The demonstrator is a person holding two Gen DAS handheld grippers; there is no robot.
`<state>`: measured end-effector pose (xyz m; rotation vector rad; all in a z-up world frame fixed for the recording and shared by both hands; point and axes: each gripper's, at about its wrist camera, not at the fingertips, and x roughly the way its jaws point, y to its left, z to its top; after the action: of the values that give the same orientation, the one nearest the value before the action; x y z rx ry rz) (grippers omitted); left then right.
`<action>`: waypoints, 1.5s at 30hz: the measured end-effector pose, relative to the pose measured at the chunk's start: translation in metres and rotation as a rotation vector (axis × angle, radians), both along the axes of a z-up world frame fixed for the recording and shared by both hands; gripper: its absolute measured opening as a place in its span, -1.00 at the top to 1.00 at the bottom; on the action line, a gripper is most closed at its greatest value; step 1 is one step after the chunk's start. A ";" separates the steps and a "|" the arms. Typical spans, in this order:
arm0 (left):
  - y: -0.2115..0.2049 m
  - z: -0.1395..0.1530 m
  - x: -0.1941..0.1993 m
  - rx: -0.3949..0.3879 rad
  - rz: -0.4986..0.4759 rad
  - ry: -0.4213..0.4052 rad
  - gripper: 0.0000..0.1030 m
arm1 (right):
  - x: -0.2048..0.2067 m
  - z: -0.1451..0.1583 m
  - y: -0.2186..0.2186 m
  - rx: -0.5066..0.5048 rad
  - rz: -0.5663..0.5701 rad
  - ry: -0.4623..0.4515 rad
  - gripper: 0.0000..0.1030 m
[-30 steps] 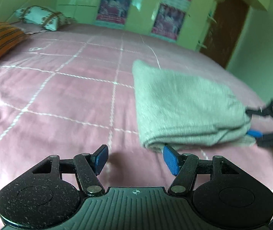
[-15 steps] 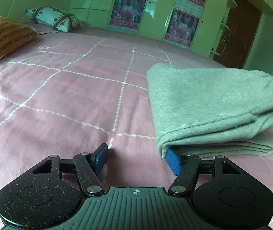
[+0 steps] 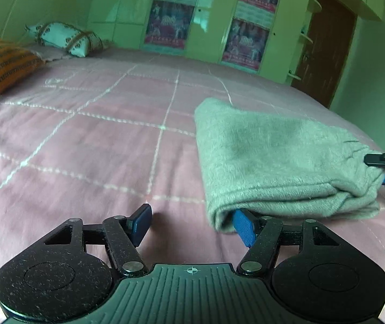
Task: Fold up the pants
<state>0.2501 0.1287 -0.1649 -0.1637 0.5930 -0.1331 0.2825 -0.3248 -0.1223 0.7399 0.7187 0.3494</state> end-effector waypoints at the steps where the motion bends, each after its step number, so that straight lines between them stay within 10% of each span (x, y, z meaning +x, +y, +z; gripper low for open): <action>1: 0.002 0.000 0.002 -0.020 0.009 -0.003 -0.28 | 0.001 0.004 0.004 -0.021 0.009 -0.009 0.47; 8: 0.021 -0.009 -0.007 -0.155 0.140 -0.013 -0.29 | 0.000 0.028 0.007 0.018 0.022 -0.131 0.53; 12: 0.020 -0.012 -0.004 -0.122 0.087 0.022 -0.33 | 0.011 -0.039 -0.020 0.100 -0.078 0.106 0.50; 19: 0.053 0.014 -0.021 -0.259 0.085 0.005 -0.33 | -0.018 -0.011 -0.050 0.045 -0.123 -0.044 -0.17; 21: 0.057 0.023 -0.003 -0.287 0.057 0.002 -0.33 | -0.006 -0.013 -0.060 0.069 -0.105 -0.024 -0.46; 32: 0.058 -0.023 0.141 -0.527 -0.048 0.247 -0.33 | 0.043 -0.034 -0.024 -0.034 0.017 0.056 -0.58; 45: 0.017 -0.012 0.162 -0.345 -0.160 0.259 -0.40 | 0.062 -0.024 -0.014 -0.121 0.116 0.052 -0.42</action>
<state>0.4120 0.1458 -0.1772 -0.4738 0.8395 -0.3734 0.3447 -0.3390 -0.1462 0.5954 0.8267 0.3897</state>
